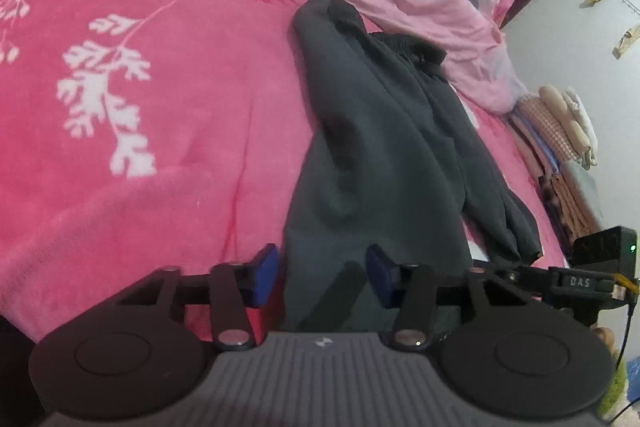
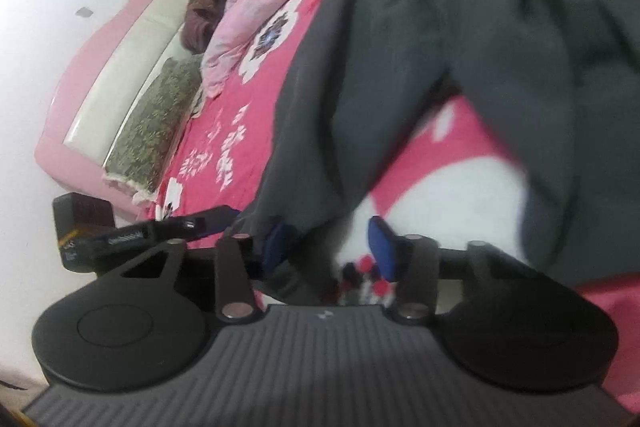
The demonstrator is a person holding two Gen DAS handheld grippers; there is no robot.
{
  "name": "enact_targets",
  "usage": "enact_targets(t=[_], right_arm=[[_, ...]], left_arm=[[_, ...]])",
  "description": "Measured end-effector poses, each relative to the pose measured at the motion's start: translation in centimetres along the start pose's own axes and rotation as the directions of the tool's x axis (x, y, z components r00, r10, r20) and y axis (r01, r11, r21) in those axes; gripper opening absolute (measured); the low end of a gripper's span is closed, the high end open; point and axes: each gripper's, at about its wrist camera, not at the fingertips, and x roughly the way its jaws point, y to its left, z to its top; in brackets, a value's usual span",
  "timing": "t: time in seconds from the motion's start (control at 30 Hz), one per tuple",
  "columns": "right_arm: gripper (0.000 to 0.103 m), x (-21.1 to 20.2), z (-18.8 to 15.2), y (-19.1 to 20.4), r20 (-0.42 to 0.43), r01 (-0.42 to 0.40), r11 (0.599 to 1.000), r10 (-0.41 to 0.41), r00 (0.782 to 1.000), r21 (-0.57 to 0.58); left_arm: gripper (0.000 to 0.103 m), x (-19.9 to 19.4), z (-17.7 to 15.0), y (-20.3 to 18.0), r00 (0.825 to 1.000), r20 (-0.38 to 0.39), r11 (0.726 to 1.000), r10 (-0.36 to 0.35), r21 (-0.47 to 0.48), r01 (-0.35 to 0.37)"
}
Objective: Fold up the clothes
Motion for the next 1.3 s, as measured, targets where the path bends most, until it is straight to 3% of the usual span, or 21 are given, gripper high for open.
enact_targets(t=[0.03,0.13,0.37,0.57,0.67,0.7,0.77,0.83,0.9,0.97,1.0,1.07,1.13,1.17,1.3], right_arm=[[0.012,0.1,0.1,0.4,-0.002,-0.009,1.0,0.009,1.0,-0.01],[0.003,0.6,0.1,2.5,0.005,-0.043,0.997,0.044,0.999,-0.064],[0.002,3.0,2.3,8.2,-0.002,-0.156,0.972,0.158,0.987,-0.174],[0.004,6.2,3.1,9.2,-0.048,-0.185,0.974,0.18,0.983,-0.13],[0.006,5.6,2.6,7.7,-0.041,-0.173,0.983,0.17,0.985,-0.065],[0.007,5.0,2.3,7.0,-0.029,-0.167,0.985,0.166,0.986,-0.04],[0.008,3.2,1.7,5.5,0.013,-0.147,0.989,0.147,0.989,0.001],[0.018,1.3,1.2,3.9,0.065,-0.115,0.992,0.112,0.992,0.048],[0.026,-0.4,1.0,2.0,0.124,-0.06,0.993,0.047,0.991,0.098],[0.027,-2.0,1.0,0.3,0.179,0.0,0.99,-0.026,0.983,0.144],[0.027,-2.6,1.1,-0.3,0.2,0.016,0.988,-0.046,0.979,0.151],[0.027,-3.4,1.5,-0.9,0.234,0.048,0.987,-0.084,0.969,0.152],[0.027,-3.8,1.9,-0.9,0.254,0.07,0.988,-0.103,0.962,0.137],[0.027,-3.9,2.1,-0.9,0.256,0.07,0.989,-0.102,0.961,0.131],[0.027,-4.5,2.9,-1.0,0.253,0.099,0.99,-0.121,0.96,0.095]], left_arm=[[0.019,0.1,-0.2,0.1,1.0,0.004,1.0,0.005,-0.001,-0.005],[0.005,-0.1,-0.8,0.9,0.999,0.028,1.0,0.016,-0.019,-0.016],[0.004,-2.2,-1.2,3.8,0.995,0.097,0.993,-0.013,-0.119,0.024],[0.002,-4.1,-1.6,6.3,0.985,0.173,0.972,-0.009,-0.229,0.049],[0.003,-4.9,-1.4,7.0,0.98,0.2,0.967,-0.02,-0.246,0.07],[0.004,-4.9,-1.3,6.9,0.98,0.198,0.968,-0.027,-0.238,0.075],[0.016,-4.4,-1.0,6.4,0.984,0.174,0.973,-0.048,-0.214,0.085],[0.049,-3.6,-0.6,5.6,0.987,0.152,0.98,-0.056,-0.181,0.083],[0.055,-2.6,0.0,4.3,0.99,0.139,0.989,-0.039,-0.134,0.058],[0.054,-1.1,0.7,2.9,0.991,0.129,0.997,0.016,-0.077,-0.007],[0.051,-0.3,1.1,2.2,0.991,0.126,0.998,0.052,-0.045,-0.047],[0.033,0.8,1.5,0.9,0.983,0.136,0.991,0.125,0.023,-0.13],[0.001,1.6,1.7,-0.1,0.975,0.132,0.981,0.176,0.058,-0.185],[0.001,1.9,1.7,-0.4,0.973,0.127,0.978,0.19,0.063,-0.2],[0.0,-1.2,0.7,-1.0,0.944,0.246,0.971,0.219,0.035,-0.235]])
